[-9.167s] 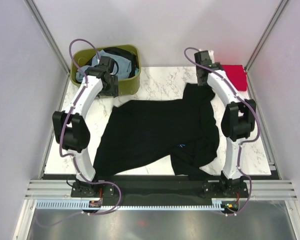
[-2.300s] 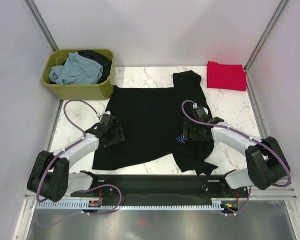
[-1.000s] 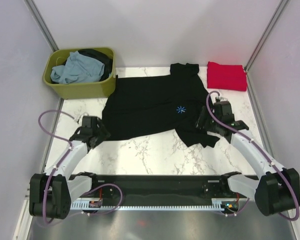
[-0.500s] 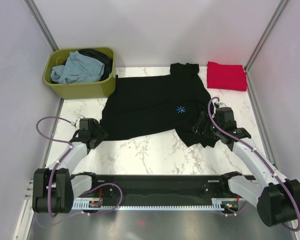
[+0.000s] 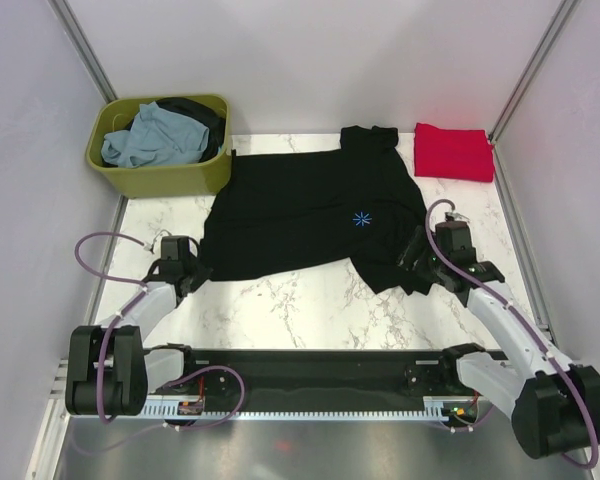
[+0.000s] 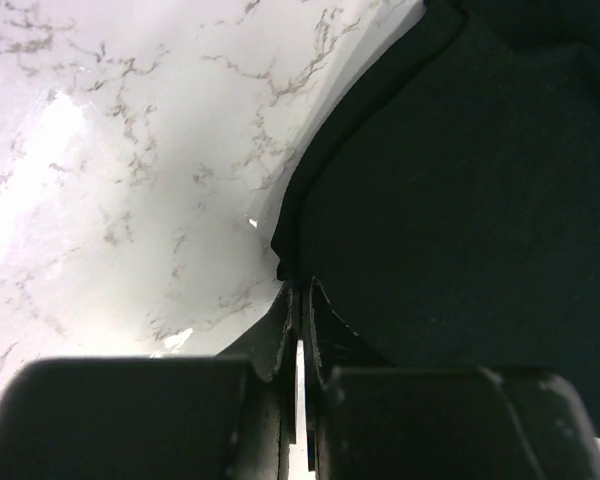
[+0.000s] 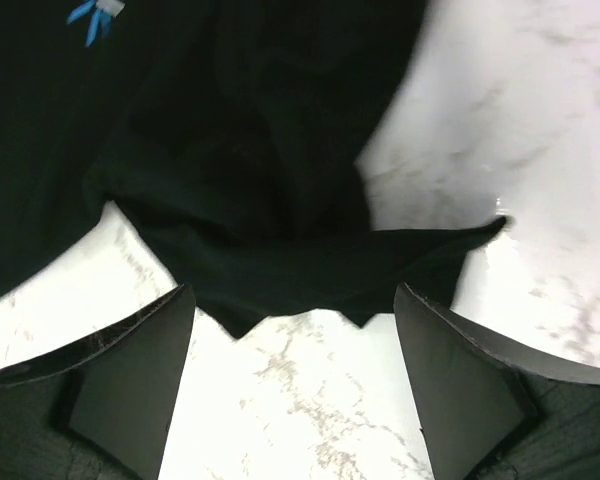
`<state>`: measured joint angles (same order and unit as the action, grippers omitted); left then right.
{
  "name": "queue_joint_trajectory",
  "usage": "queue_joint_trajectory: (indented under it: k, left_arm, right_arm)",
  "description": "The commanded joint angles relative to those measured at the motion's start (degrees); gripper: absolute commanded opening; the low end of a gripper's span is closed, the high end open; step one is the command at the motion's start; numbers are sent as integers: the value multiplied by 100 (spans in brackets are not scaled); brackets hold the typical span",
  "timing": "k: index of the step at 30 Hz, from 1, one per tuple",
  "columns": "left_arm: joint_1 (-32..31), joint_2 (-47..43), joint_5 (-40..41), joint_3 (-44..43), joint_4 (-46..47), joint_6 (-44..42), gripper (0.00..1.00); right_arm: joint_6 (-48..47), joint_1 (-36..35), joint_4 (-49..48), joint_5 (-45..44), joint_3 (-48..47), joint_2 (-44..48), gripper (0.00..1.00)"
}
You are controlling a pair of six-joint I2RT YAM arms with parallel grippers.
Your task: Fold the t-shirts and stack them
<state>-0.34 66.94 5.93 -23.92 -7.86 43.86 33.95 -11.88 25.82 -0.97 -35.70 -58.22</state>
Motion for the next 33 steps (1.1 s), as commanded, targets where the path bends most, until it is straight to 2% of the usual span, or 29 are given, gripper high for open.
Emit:
queue_joint_trajectory:
  k: [1,5,6,7,9,13,18,25,28,31,33]
  left_arm:
    - [25,-58,4,89,390,-88,2]
    - [25,-93,-48,151,522,-132,2]
    - [25,-84,-83,142,557,-149,2]
    - [25,-50,-118,142,566,-167,2]
    - [16,-23,-198,142,601,-193,2]
    - [25,-58,-224,177,645,-202,2]
    - [25,-32,-277,169,663,-211,2]
    - [25,-40,-277,186,671,-219,2]
    - [25,-49,-277,186,671,-220,2]
    - [25,-49,-260,186,671,-220,2]
    - [25,-49,-251,186,671,-219,2]
  right_arm:
    - [593,403,212,-869,212,424,89]
    - [920,1116,195,-686,511,592,88]
    - [955,1161,160,-476,625,575,87]
    - [973,1536,125,-352,678,548,86]
    - [999,1671,-156,42,853,452,83]
    - [1034,1671,-402,535,872,188,77]
    - [999,1680,-543,484,890,267,77]
    - [981,1680,-1043,510,907,-303,76]
    - [964,1671,-1246,493,907,-471,72]
    - [911,1671,-1317,449,890,-515,58]
    - [859,1671,-1317,475,837,-507,39]
